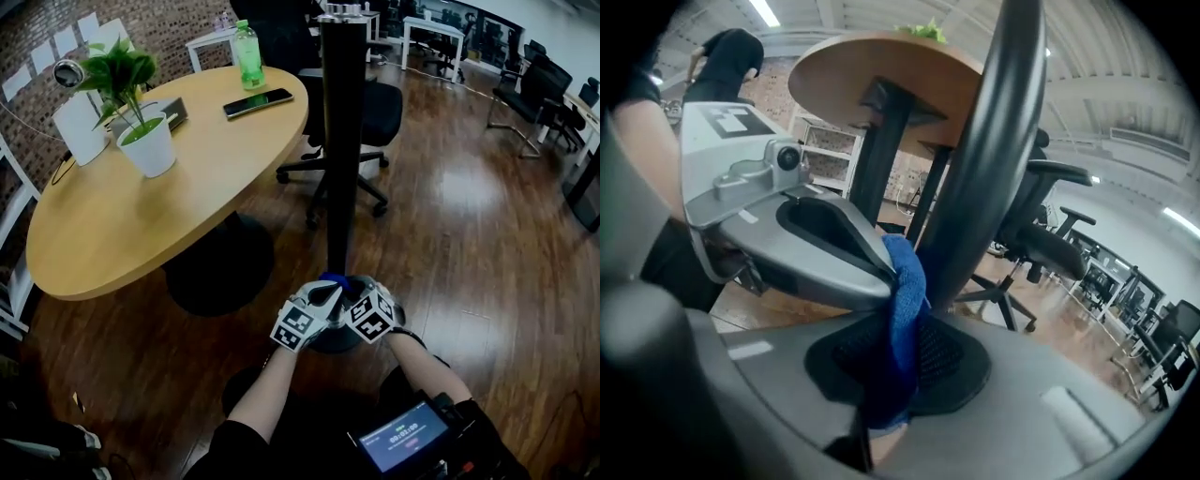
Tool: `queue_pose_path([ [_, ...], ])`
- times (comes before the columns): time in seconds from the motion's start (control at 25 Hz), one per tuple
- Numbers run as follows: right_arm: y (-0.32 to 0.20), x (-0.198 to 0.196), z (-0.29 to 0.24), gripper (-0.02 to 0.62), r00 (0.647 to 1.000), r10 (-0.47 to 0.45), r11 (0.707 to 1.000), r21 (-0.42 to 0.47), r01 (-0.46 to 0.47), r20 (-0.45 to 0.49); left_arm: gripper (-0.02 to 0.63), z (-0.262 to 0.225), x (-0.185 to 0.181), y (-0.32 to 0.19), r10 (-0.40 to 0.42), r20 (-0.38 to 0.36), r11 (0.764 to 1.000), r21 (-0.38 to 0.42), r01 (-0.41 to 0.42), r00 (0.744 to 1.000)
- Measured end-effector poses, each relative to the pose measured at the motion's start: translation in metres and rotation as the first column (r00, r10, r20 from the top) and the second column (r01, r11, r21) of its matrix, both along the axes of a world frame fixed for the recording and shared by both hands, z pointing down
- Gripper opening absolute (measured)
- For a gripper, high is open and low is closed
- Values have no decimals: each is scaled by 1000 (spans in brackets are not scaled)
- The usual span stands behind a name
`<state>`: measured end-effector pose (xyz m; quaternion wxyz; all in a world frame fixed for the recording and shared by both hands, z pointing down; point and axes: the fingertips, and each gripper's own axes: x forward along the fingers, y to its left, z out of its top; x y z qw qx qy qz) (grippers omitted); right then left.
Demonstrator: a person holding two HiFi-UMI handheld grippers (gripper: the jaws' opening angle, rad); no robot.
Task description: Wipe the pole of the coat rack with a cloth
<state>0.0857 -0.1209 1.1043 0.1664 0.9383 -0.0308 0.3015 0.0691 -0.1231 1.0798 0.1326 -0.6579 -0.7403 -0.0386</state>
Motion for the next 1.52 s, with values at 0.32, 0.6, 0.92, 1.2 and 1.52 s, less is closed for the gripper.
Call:
queue_pose_path([
  [0.32,1,0,-5,52,1000,-1,1000,-9,1,13,3,-4,2,-2,12,-15,1000,15,-12,1000],
  [0.6,0,3,-129,52,984,-30,999,-31,25,-173,3,-133,-2,0,40,-253,987,-141,-78,967],
  [0.92,0,-3,-305,52,861,-72,997,-30,66,-504,3,-307,-16,0,-30,-419,914,-379,-145,907],
  [1.2,1,-11,-381,52,776,-82,996,-27,84,-625,3,-385,-29,0,-69,-509,881,-435,-187,858],
  [1.52,5,-9,-354,52,796,-75,996,-2,93,-601,3,-357,-29,4,-41,-519,906,-380,-187,854],
])
